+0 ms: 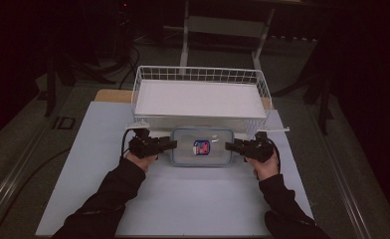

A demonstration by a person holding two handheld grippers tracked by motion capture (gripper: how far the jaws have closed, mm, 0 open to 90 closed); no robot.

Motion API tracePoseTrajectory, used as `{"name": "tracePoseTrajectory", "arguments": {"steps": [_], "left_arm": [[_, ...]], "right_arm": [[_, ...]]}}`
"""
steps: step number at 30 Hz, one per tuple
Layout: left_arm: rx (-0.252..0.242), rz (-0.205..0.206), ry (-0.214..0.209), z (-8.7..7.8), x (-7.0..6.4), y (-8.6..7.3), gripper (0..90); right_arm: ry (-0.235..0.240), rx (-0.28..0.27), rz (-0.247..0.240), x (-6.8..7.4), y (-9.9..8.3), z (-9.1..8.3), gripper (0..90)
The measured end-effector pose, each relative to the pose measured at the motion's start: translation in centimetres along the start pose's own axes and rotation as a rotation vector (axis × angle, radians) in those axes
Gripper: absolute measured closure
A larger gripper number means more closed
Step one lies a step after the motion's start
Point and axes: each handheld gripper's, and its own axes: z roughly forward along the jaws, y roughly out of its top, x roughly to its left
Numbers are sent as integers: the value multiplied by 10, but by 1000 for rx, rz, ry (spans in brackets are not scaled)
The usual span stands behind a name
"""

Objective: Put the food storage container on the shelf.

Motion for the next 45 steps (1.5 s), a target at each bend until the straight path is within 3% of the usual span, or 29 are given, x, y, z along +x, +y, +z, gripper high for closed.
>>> {"name": "tracePoseTrajectory", "arguments": {"steps": [6,10,15,19,25,27,33,37,39,41,43,45], "left_arm": [[-21,31,29,8,6,-1,545],[-31,9,33,12,8,-1,544],[-45,24,40,13,12,0,544],[-43,-12,51,16,12,-4,535],[-87,-19,72,22,15,-7,505],[-89,-46,81,23,16,-7,484],[-93,-7,139,25,15,-3,478],[-87,52,197,26,11,-1,442],[-77,56,199,27,10,0,417],[-69,59,199,27,10,0,390],[-89,56,195,24,7,0,338],[-102,59,172,19,4,0,311]], "right_arm": [[-17,-8,-31,-7,1,6,524],[-30,-8,-42,-10,2,10,518],[-28,-19,-29,-15,3,13,509],[-27,-13,24,-16,1,15,494],[-111,-27,10,-10,1,20,495],[-132,-8,29,-9,2,22,462],[-158,-32,33,-12,3,25,420],[-192,-24,53,-9,5,26,386],[-212,-13,64,-7,6,26,367],[-199,-12,77,-6,7,26,347],[-187,-33,44,-3,7,25,312],[-187,-30,45,-2,6,24,311]]}}
